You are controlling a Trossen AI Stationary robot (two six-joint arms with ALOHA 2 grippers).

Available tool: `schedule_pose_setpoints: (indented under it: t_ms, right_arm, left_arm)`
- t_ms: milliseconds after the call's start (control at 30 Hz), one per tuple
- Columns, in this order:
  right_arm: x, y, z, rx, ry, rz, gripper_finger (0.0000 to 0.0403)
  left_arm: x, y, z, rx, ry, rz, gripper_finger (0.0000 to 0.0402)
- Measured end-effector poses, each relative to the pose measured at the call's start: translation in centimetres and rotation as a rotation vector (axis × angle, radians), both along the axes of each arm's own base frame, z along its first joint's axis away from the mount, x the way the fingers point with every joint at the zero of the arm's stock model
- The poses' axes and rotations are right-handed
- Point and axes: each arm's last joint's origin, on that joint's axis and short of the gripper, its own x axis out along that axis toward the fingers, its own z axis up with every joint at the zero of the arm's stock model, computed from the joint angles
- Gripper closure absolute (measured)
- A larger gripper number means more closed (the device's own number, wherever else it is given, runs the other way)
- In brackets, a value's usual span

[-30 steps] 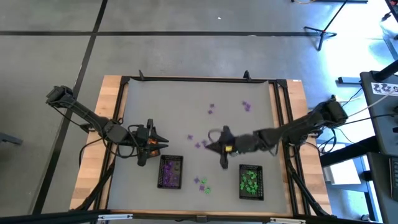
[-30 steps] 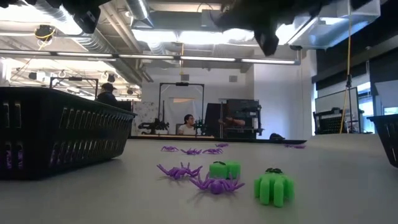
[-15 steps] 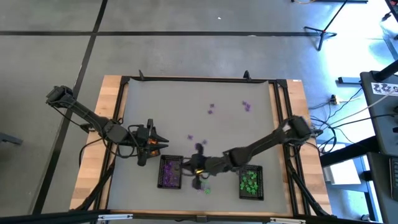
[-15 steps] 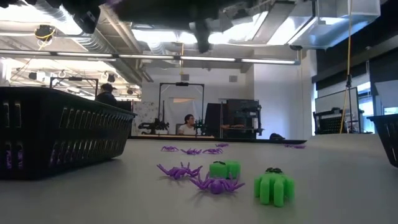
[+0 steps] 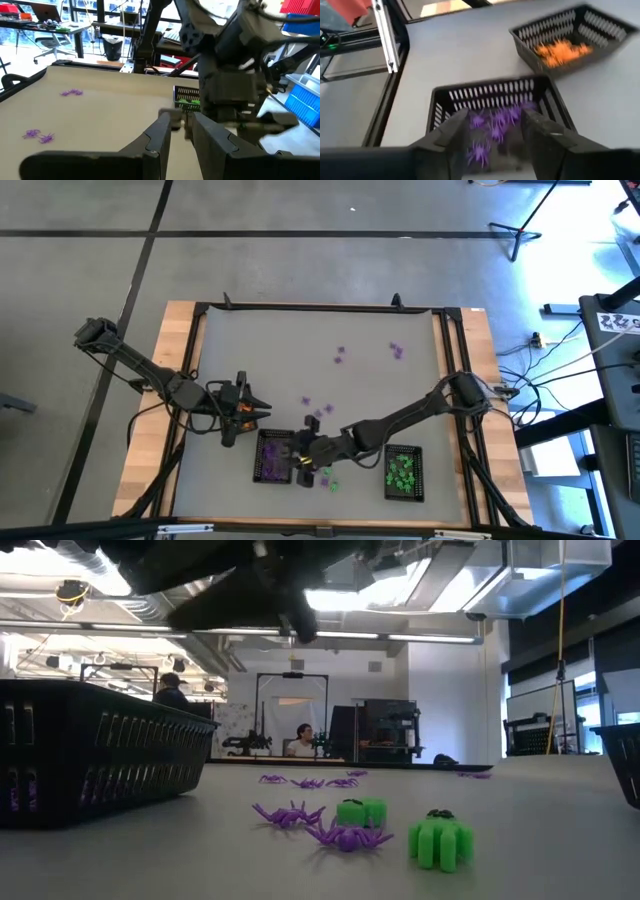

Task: Sort Halloween decoration
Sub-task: Put the green skeleton toy into the bottom right black basket

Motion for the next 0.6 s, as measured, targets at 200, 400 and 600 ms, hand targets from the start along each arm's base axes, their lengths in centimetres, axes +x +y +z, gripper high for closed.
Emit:
schedule_pose_setpoints:
  t_ms: [200, 400, 600]
  right_arm:
    - [-2.4, 0.9, 0.8, 0.117, 0.181, -0.089, 0.0227]
    - [-5.3, 3.0, -0.8, 0.243, 0.433, -0.167, 0.0242]
    - [-7.5, 5.6, -1.2, 0.333, 0.512, -0.246, 0.0246]
  left_arm:
    - [0.0, 0.0, 0.0, 0.0, 0.001, 0.0, 0.0327]
    - [0.0, 0.0, 0.0, 0.0, 0.0, 0.0, 0.0327]
    - [0.0, 0.0, 0.0, 0.0, 0.0, 0.0, 0.0327]
